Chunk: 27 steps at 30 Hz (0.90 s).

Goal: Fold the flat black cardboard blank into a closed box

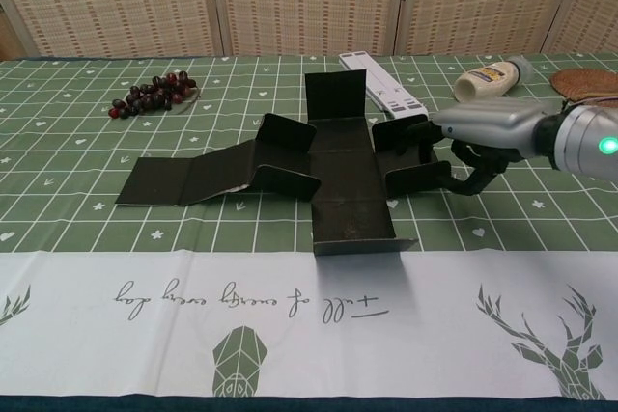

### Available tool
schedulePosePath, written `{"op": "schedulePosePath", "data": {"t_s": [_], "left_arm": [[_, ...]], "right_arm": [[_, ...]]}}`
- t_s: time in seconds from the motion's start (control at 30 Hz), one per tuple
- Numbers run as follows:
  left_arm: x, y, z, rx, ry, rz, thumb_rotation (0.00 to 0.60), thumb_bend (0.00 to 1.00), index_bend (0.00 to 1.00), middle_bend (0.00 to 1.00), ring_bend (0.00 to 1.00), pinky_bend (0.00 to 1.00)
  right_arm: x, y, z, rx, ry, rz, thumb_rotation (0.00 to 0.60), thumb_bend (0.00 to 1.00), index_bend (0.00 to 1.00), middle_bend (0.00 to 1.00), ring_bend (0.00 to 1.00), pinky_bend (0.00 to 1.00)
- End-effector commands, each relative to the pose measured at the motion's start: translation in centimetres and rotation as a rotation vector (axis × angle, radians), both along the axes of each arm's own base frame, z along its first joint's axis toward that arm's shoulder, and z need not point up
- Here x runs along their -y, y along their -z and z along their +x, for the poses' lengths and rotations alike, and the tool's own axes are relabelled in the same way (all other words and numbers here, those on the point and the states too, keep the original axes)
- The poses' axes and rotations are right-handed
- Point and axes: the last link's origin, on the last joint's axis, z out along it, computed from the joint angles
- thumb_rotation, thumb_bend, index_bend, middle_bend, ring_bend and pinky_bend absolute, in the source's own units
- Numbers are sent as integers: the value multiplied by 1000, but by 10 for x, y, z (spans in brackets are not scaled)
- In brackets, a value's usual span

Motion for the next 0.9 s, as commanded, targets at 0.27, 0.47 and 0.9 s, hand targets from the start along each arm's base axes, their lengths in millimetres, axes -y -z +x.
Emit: {"op": "schedulePosePath", "data": {"t_s": [0.27,0.47,0.9], "left_arm": [[2,-1,-4,-17,-10,7,600,99,0,0,45,158],[1,0,-3,-18,-2,5,600,99,0,0,44,158],[2,-2,-3,-16,3,4,600,99,2,0,44,157]], "right_arm": [[-42,10,29,98,-11,170,600,572,189,381,806,940],[-70,10,56,162,-68,268,600,568,190,366,807,940],[-47,-8,111,146,-345,157,600,544,165,296,812,949]]}}
